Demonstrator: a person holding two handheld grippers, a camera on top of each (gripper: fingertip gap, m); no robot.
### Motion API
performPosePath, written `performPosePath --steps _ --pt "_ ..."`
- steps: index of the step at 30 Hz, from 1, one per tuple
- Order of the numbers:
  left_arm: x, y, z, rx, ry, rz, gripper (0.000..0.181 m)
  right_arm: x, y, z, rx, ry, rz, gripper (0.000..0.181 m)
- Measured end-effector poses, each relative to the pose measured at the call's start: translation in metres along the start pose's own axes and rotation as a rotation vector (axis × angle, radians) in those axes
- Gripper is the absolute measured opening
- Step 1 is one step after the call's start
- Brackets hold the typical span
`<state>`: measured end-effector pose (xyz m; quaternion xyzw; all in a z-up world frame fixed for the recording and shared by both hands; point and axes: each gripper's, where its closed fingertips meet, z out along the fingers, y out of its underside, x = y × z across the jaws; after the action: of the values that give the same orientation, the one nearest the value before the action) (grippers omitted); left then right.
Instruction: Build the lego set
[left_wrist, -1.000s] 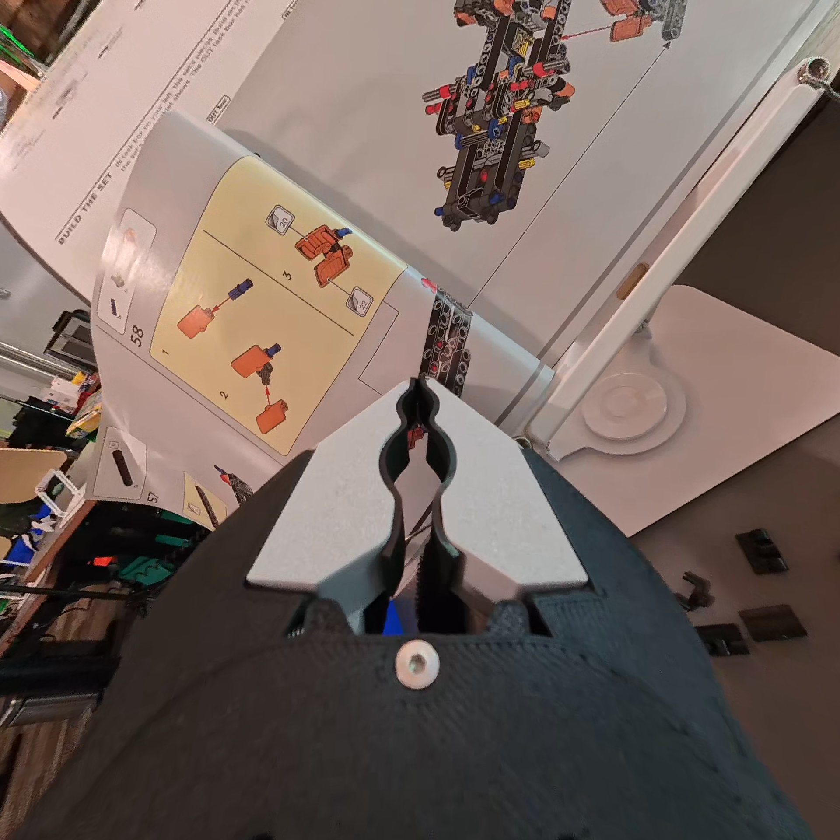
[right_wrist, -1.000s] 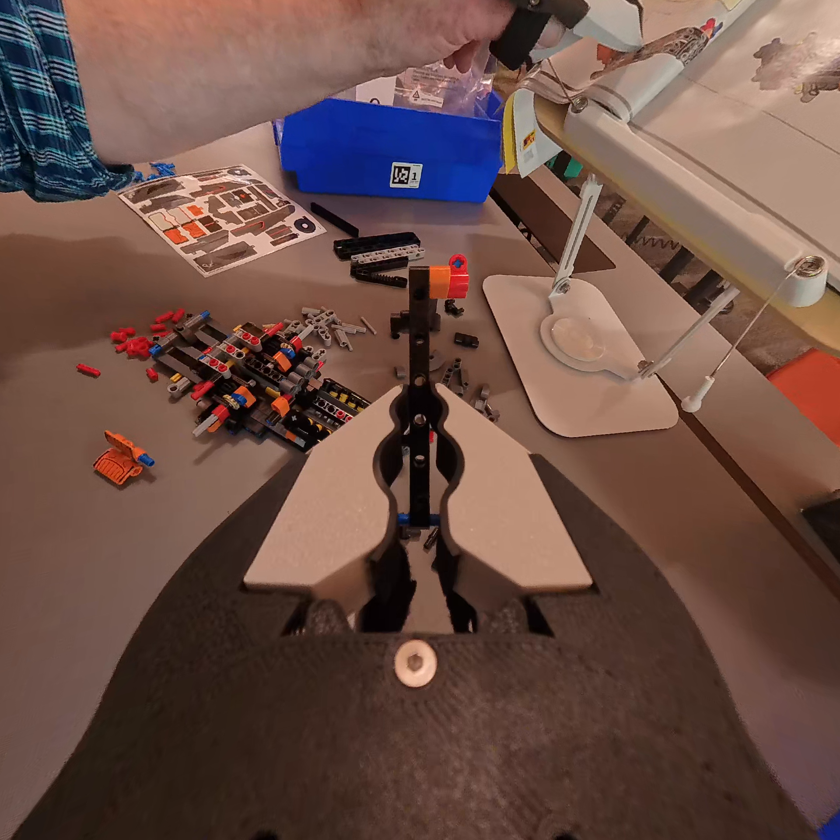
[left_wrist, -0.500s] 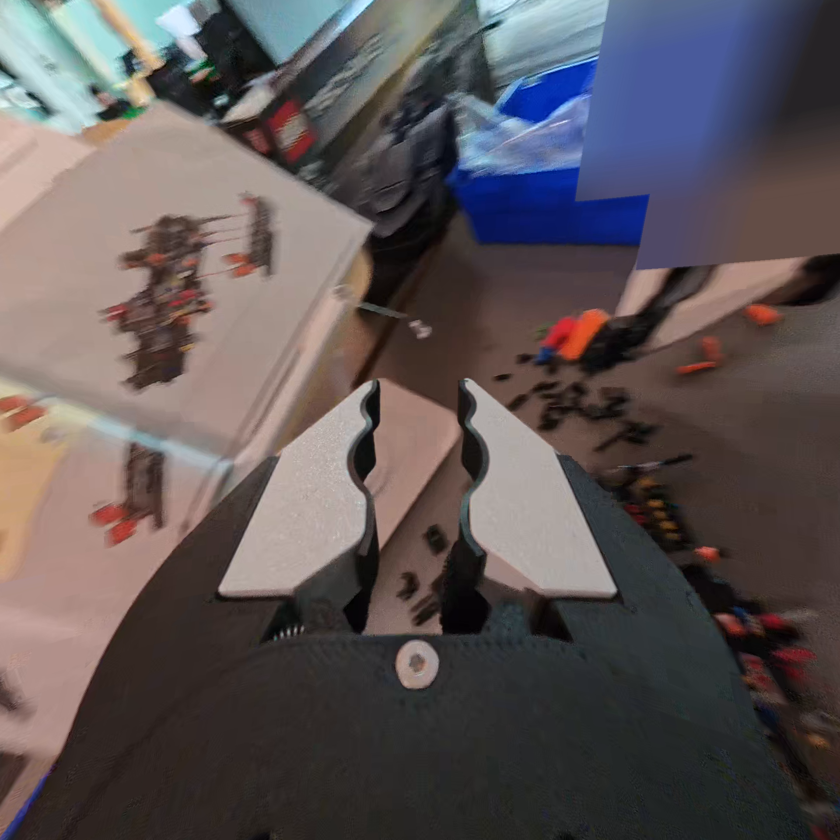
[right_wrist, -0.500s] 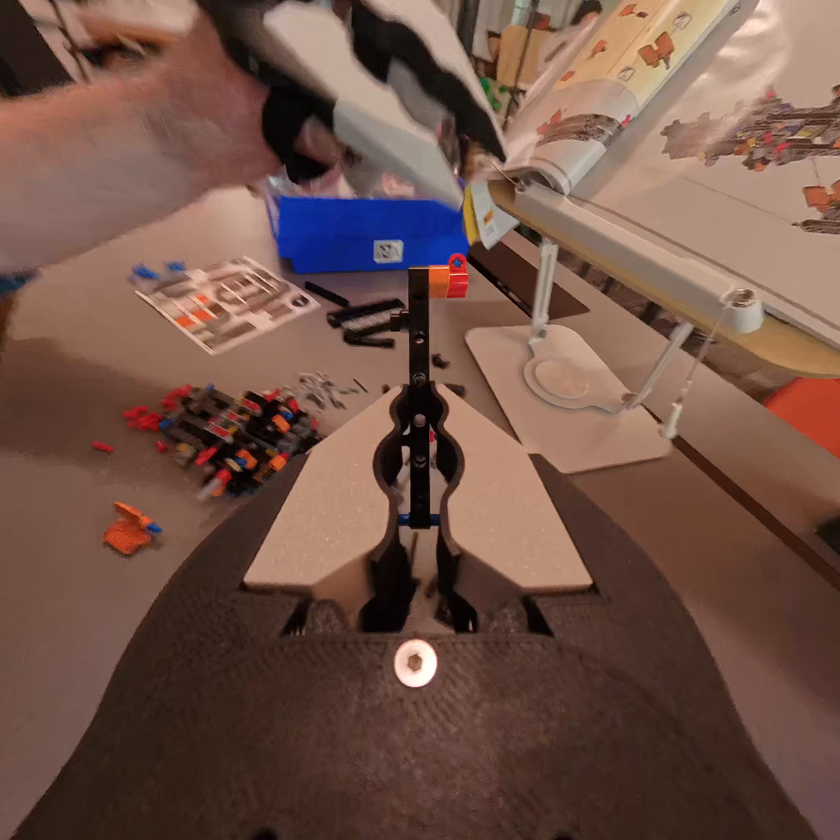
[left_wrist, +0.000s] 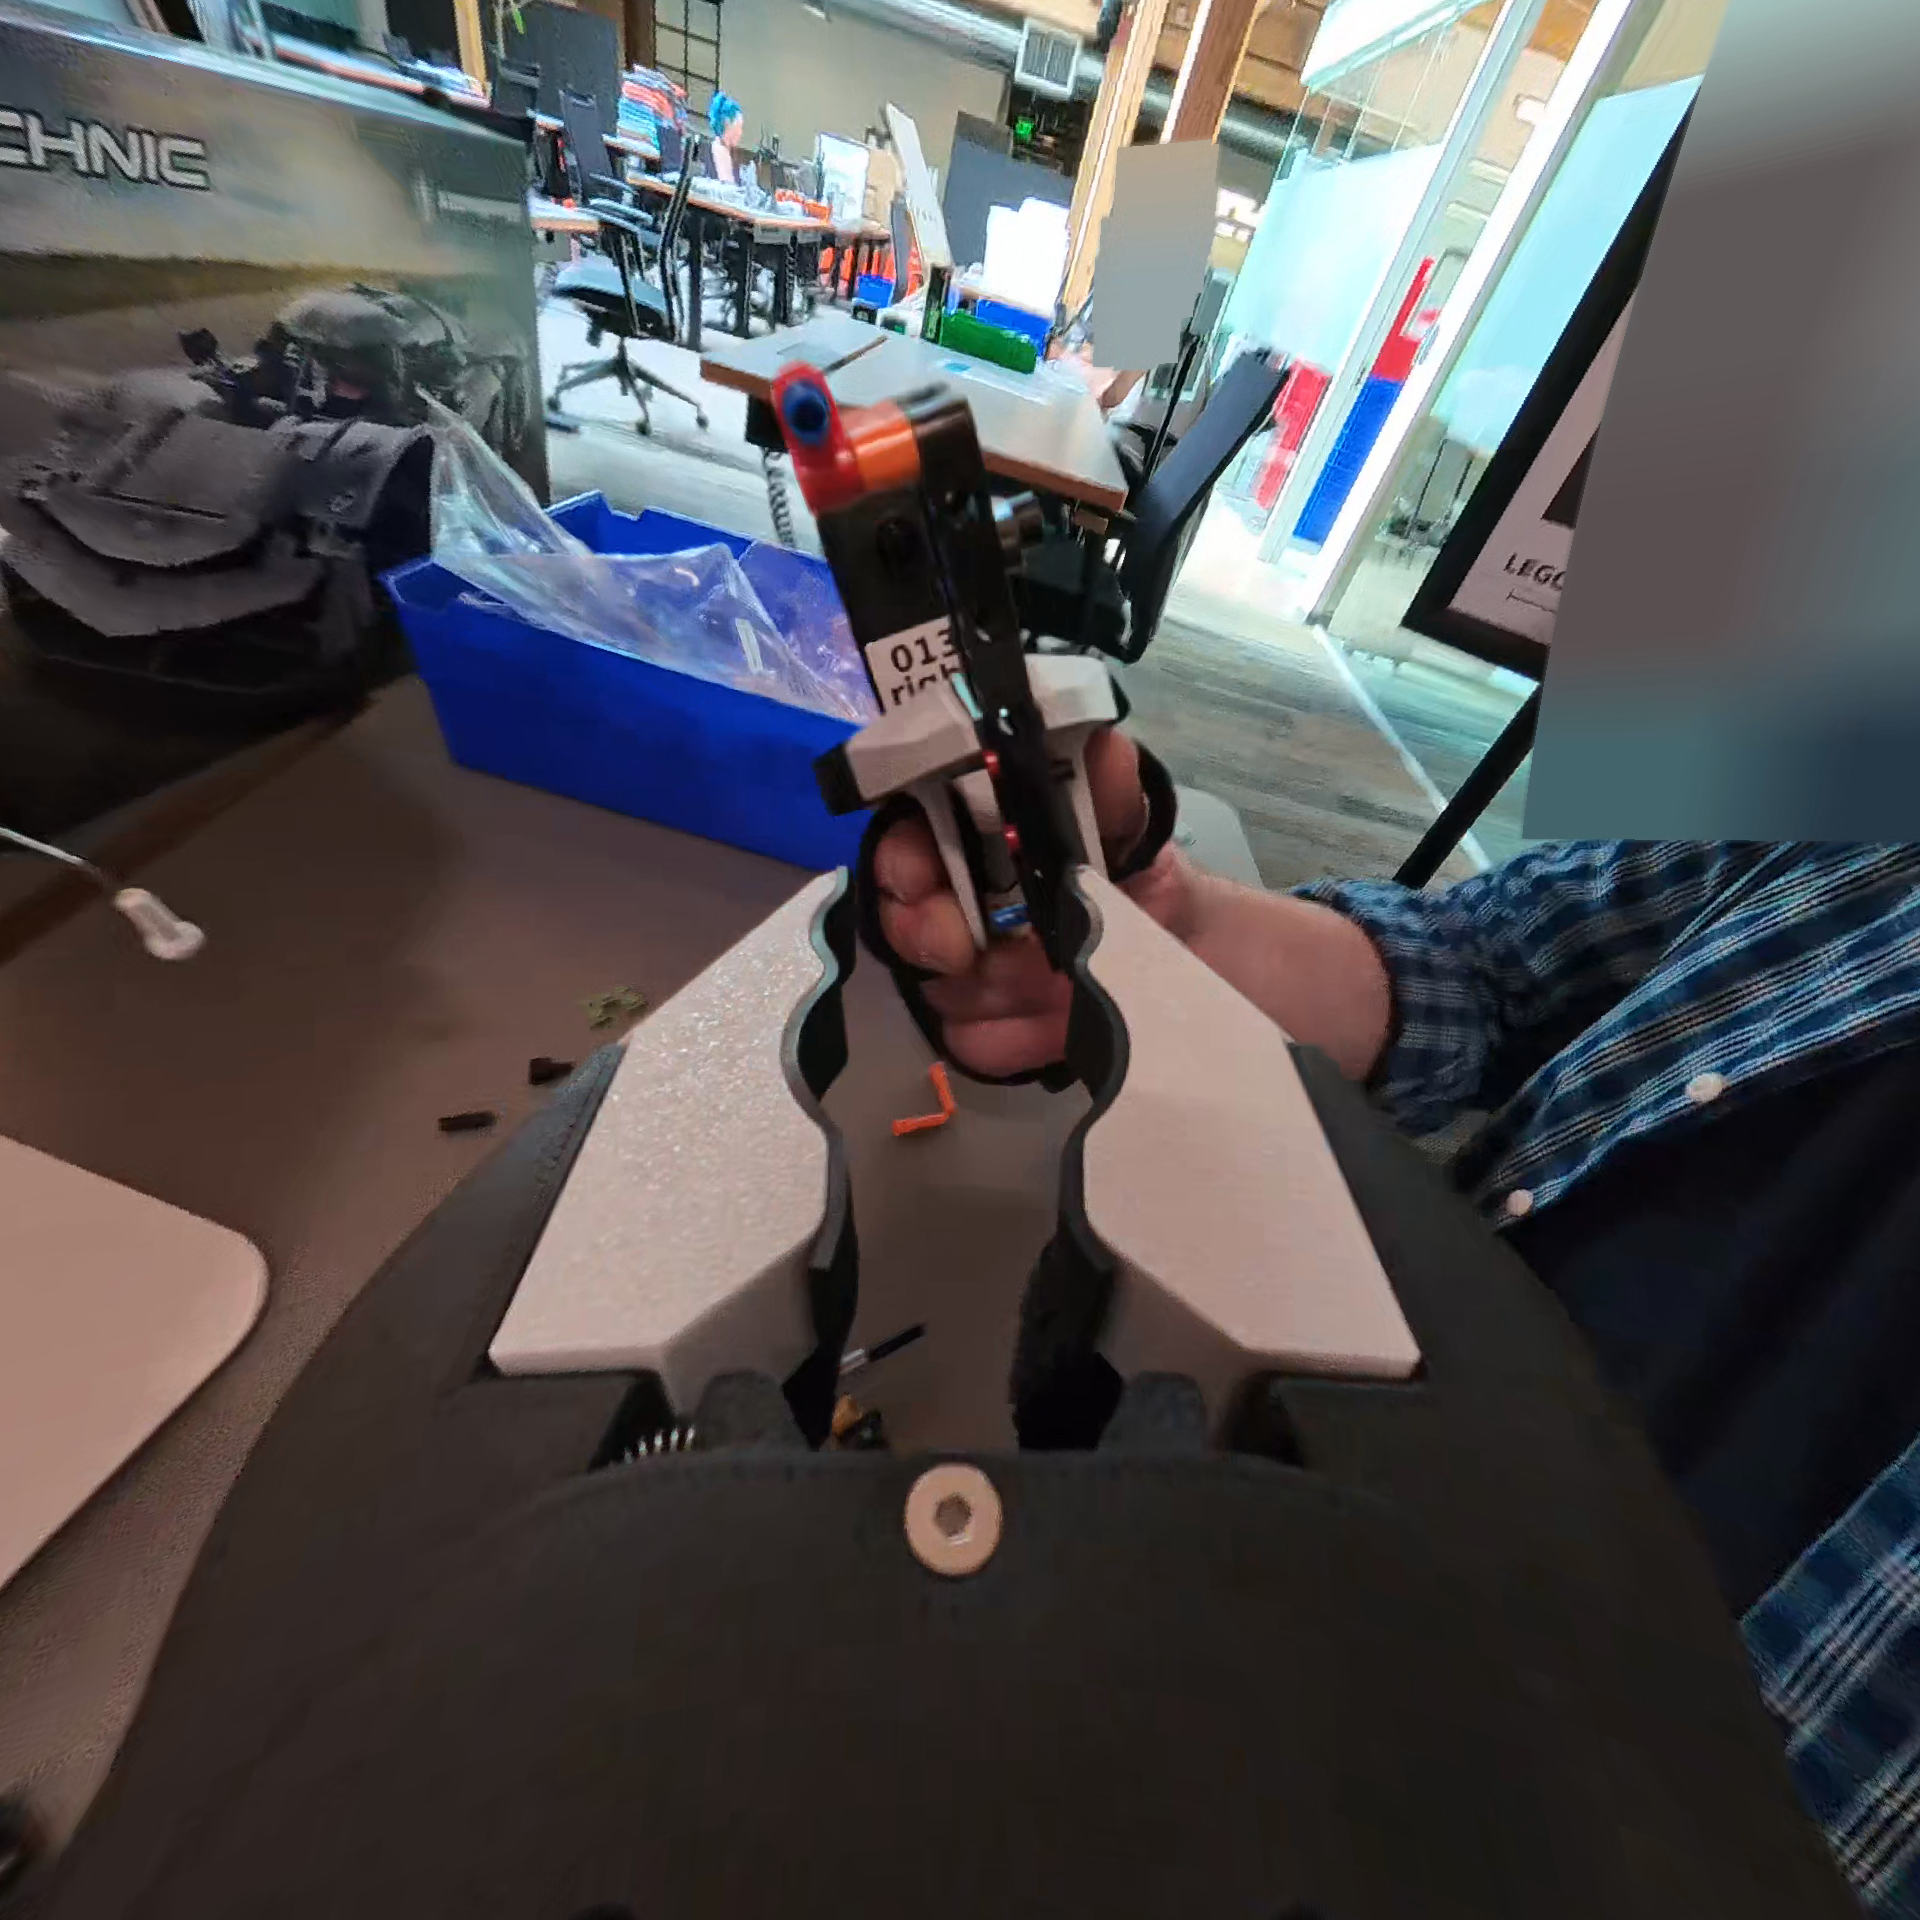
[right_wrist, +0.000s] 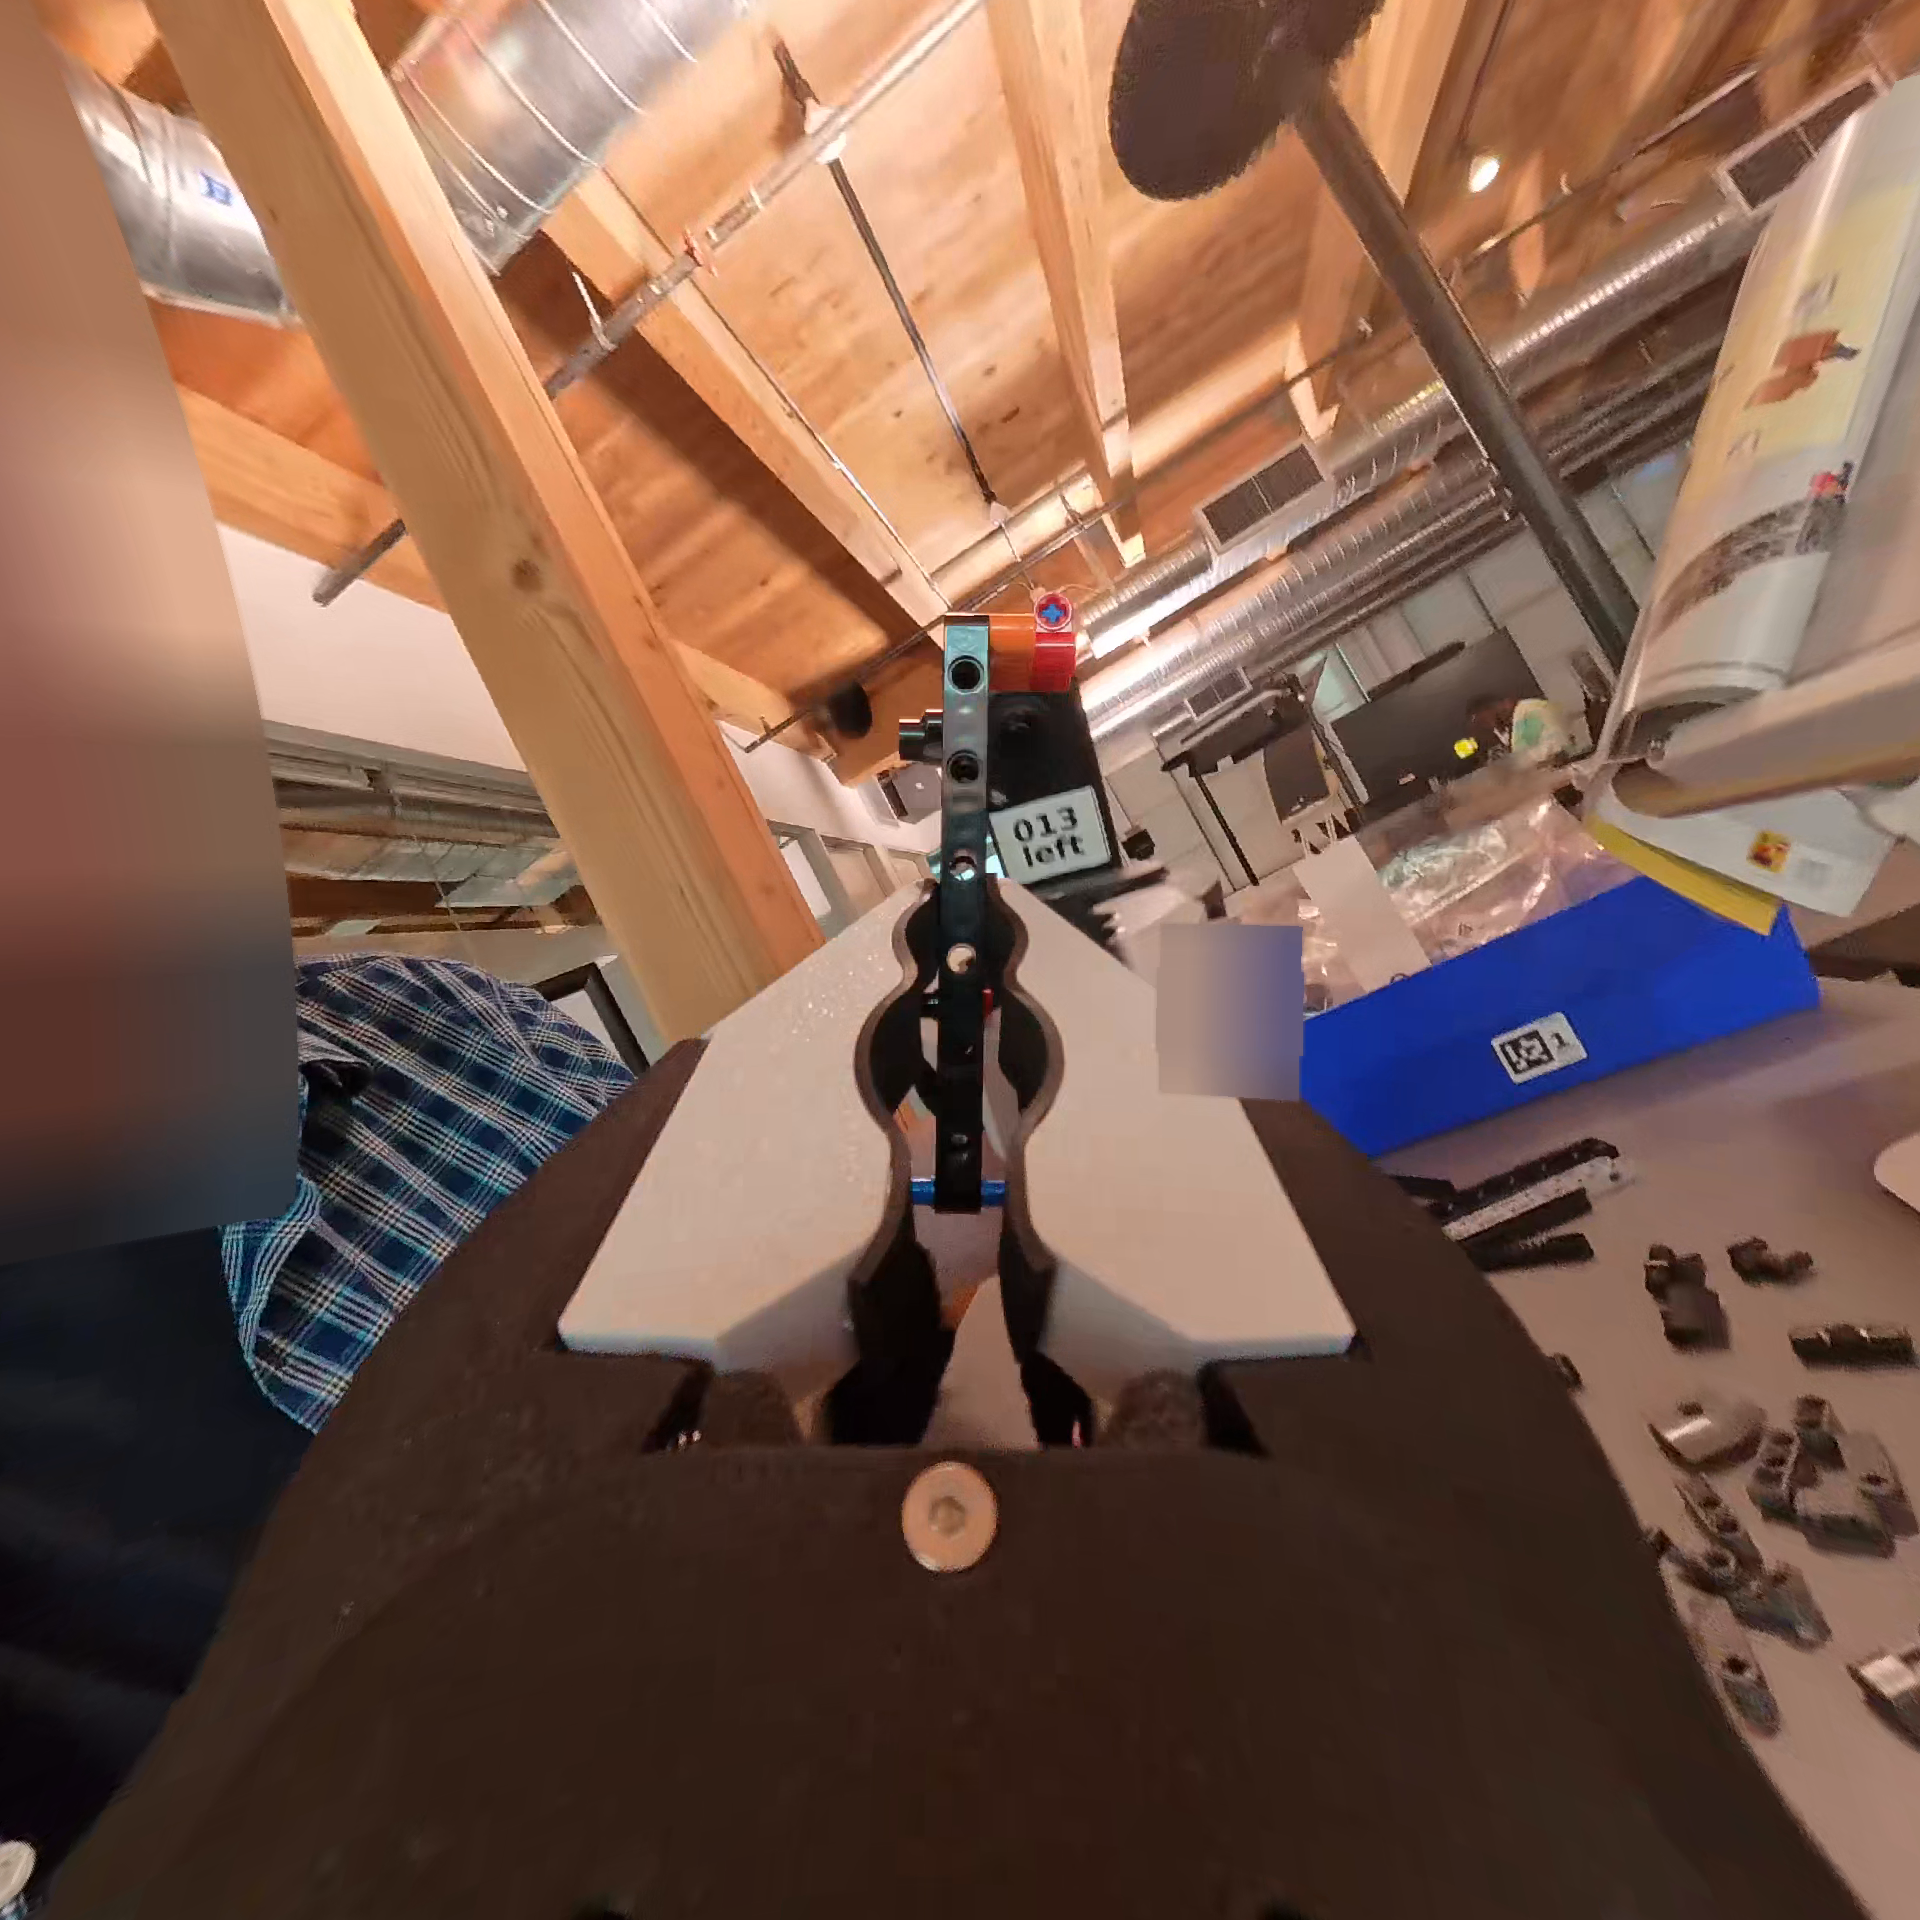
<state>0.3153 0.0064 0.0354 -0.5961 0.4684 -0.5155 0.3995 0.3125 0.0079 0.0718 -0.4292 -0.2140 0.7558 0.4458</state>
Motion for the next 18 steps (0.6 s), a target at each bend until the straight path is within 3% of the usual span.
performPosePath --steps 6,12,18 --pt "0.01 -0.001 0.003 0.097 0.064 -0.074 0.02 0.001 -0.001 0.002 0.031 0.019 -0.046 0.004" --pt "0.011 -0.013 -0.012 0.231 0.081 -0.075 0.042 -0.017 0.012 0.01 -0.029 -0.145 0.067 0.005" --pt "0.049 -0.032 -0.023 0.265 0.363 -0.055 0.047 -0.03 0.031 0.023 -0.107 -0.285 0.207 0.005"
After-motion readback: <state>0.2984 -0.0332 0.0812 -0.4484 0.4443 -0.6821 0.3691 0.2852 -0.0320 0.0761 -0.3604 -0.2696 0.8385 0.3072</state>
